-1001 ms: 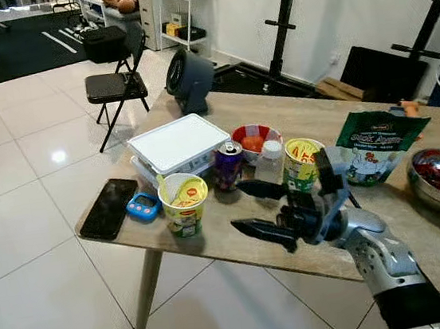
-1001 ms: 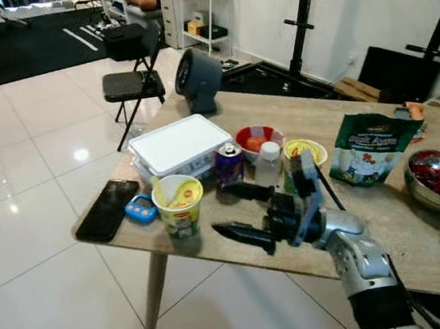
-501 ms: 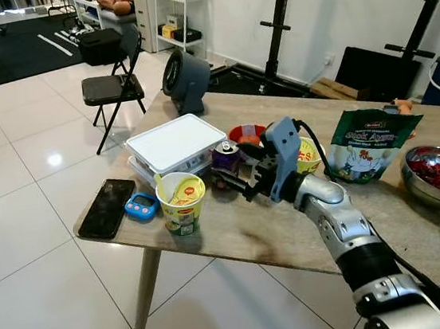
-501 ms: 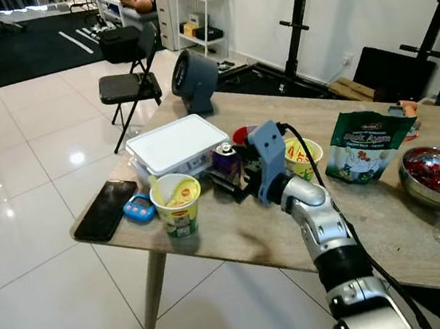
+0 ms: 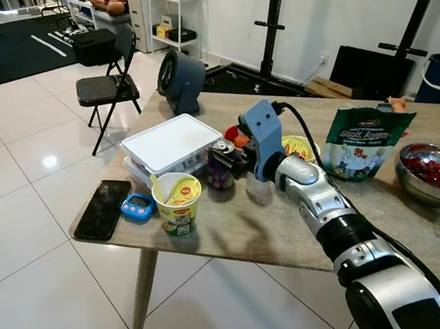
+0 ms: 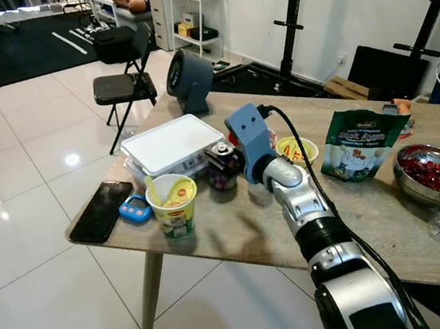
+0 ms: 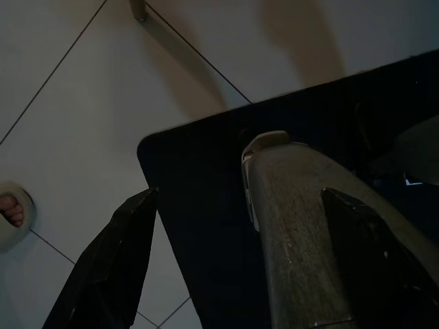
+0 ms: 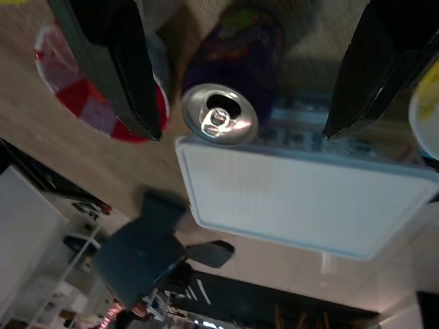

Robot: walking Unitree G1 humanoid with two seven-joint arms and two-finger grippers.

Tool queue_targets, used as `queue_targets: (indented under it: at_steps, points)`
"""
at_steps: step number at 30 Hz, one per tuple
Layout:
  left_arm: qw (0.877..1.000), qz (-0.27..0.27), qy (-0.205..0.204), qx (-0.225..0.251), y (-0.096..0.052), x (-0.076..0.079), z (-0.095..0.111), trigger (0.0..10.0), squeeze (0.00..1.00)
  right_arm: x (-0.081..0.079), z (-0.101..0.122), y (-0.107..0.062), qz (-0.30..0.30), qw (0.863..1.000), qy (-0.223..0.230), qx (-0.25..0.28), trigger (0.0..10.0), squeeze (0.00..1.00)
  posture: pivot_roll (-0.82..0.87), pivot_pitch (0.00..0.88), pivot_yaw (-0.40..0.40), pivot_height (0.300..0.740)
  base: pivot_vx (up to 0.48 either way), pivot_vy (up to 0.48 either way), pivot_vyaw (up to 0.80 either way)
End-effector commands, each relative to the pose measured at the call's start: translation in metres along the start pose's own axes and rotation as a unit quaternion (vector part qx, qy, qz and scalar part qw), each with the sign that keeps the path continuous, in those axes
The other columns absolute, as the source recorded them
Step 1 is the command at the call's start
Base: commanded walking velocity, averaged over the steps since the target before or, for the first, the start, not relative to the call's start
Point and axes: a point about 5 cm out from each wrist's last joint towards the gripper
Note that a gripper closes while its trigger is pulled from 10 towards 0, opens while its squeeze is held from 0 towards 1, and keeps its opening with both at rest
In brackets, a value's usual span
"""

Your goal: Restocking fridge

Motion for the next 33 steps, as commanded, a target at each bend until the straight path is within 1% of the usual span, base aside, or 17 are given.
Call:
queue_targets:
  at_steps: [1, 2, 3, 8, 9, 11, 15, 21, 23, 29, 31, 32, 33]
  points:
    - [0.998, -0.025, -0.01, -0.049, -0.004, 0.017, -0.029, 10.0, 0.0, 0.007, -0.001, 0.0, -0.02, 1.0, -0.01, -0.007, 10.0, 0.0, -0.03, 0.076, -0.111, 0.74, 0.0, 0.0, 0.0]
    - [0.998, -0.025, -0.011, -0.051, -0.004, 0.018, -0.032, 10.0, 0.0, 0.011, -0.001, 0.001, -0.034, 0.999, -0.01, -0.011, 10.0, 0.0, -0.02, 0.089, -0.113, 0.74, 0.0, 0.0, 0.0]
    - [0.998, -0.025, -0.011, -0.051, -0.004, 0.018, -0.032, 10.0, 0.0, 0.011, -0.001, 0.001, -0.034, 0.999, -0.01, -0.011, 10.0, 0.0, -0.02, 0.089, -0.113, 0.74, 0.0, 0.0, 0.0]
    - [0.998, -0.026, -0.013, -0.059, -0.007, 0.02, -0.042, 10.0, 0.0, 0.023, 0.006, 0.001, -0.063, 0.998, -0.004, -0.005, 10.0, 0.0, -0.01, 0.128, -0.112, 0.74, 0.0, 0.0, 0.0]
    - [0.998, -0.026, -0.013, -0.059, -0.007, 0.02, -0.042, 10.0, 0.0, 0.023, 0.006, 0.001, -0.063, 0.998, -0.004, -0.005, 10.0, 0.0, -0.01, 0.128, -0.112, 0.74, 0.0, 0.0, 0.0]
    - [0.998, -0.027, -0.012, -0.064, -0.009, 0.02, -0.048, 10.0, 0.0, 0.031, 0.013, 0.002, -0.082, 0.997, 0.0, 0.001, 10.0, 0.0, -0.01, 0.142, -0.111, 0.74, 0.0, 0.0, 0.0]
    - [0.998, -0.026, -0.011, -0.064, -0.009, 0.02, -0.049, 10.0, 0.0, 0.036, 0.015, 0.001, -0.092, 0.996, 0.002, 0.004, 10.0, 0.0, -0.01, 0.149, -0.111, 0.74, 0.0, 0.0, 0.0]
    - [0.998, -0.025, -0.012, -0.057, -0.008, 0.019, -0.046, 10.0, 0.0, 0.044, 0.019, -0.002, -0.114, 0.993, 0.013, 0.021, 10.0, 0.0, -0.01, 0.153, -0.108, 0.74, 0.0, 0.0, 0.0]
    - [0.998, -0.026, -0.011, -0.056, -0.008, 0.019, -0.045, 10.0, 0.0, 0.046, 0.019, -0.003, -0.117, 0.993, 0.015, 0.022, 10.0, 0.0, -0.02, 0.152, -0.105, 0.74, 0.0, 0.0, 0.0]
    - [0.998, -0.026, -0.011, -0.055, -0.008, 0.019, -0.044, 10.0, 0.0, 0.051, 0.01, -0.006, -0.132, 0.991, 0.011, 0.0, 10.0, 0.0, -0.02, 0.149, -0.105, 0.74, 0.0, 0.0, 0.0]
    - [0.998, -0.026, -0.01, -0.054, -0.008, 0.018, -0.044, 10.0, 0.0, 0.053, 0.002, -0.008, -0.138, 0.99, 0.023, -0.02, 10.0, 0.0, -0.02, 0.147, -0.105, 0.74, 0.0, 0.0, 0.0]
    - [0.998, -0.026, -0.01, -0.054, -0.008, 0.018, -0.044, 10.0, 0.0, 0.053, 0.002, -0.008, -0.138, 0.99, 0.023, -0.02, 10.0, 0.0, -0.02, 0.147, -0.105, 0.74, 0.0, 0.0, 0.0]
    - [0.998, -0.026, -0.011, -0.054, -0.008, 0.018, -0.044, 10.0, 0.0, 0.051, 0.0, -0.008, -0.132, 0.99, 0.036, -0.024, 10.0, 0.0, -0.02, 0.146, -0.104, 0.74, 0.0, 0.0, 0.0]
Point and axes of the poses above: a point about 5 cm out from each wrist's last joint towards the gripper, its own y axis pointing out of the wrist towards the gripper, its own z axis along the axis of the wrist's last joint, x = y × z, and after that the axes turned 11 degrees about y, right-handed
